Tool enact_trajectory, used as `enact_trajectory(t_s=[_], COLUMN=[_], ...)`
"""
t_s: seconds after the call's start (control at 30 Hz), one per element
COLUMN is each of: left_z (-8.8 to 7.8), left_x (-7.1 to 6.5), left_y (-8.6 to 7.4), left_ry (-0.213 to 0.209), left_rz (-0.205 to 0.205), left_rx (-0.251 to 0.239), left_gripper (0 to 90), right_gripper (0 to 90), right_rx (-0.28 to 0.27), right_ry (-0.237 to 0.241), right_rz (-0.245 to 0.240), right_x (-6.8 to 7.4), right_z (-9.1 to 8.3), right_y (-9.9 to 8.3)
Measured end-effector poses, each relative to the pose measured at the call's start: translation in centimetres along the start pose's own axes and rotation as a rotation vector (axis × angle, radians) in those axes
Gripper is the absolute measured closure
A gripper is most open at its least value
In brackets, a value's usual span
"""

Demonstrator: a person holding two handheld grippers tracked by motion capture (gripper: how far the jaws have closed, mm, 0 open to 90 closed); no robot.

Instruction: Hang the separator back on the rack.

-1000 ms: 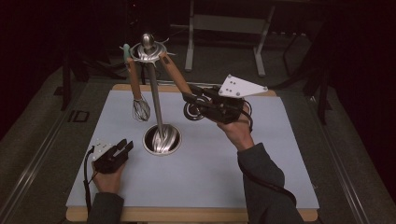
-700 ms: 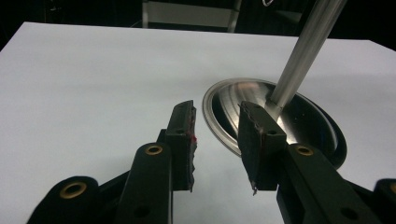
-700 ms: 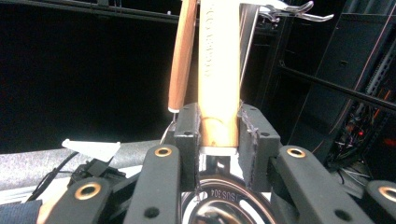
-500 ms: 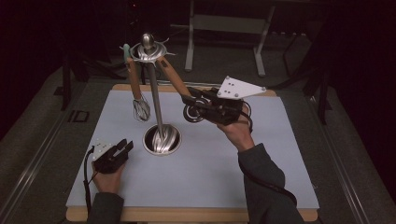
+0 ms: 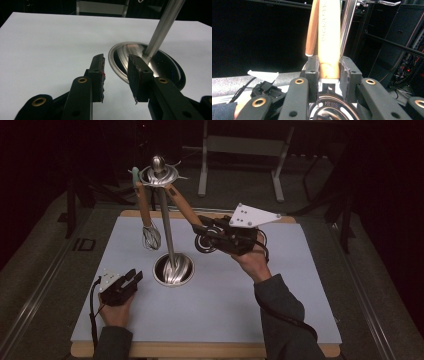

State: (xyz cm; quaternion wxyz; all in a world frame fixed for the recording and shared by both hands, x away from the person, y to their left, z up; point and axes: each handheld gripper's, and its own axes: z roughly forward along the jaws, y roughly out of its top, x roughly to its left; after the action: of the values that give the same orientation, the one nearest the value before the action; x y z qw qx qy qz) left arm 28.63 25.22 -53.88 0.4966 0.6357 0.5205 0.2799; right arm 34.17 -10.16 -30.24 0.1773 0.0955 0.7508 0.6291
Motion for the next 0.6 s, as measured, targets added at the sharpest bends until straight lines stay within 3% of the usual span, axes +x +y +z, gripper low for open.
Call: enact_trajectory(t_s=[0.6], left_z=[-0.02], left_x=[0.01], left_y=[0.00], left_ry=[0.000], left_rz=[-0.001], left_rx=[-0.001], left_gripper=[67.2], right_gripper=[70.9], right_rx=[0.014], right_ry=[0.007], right_rz=[-0.012], right_x=[0.17], right_z=[0.30], right_y=[-0.04])
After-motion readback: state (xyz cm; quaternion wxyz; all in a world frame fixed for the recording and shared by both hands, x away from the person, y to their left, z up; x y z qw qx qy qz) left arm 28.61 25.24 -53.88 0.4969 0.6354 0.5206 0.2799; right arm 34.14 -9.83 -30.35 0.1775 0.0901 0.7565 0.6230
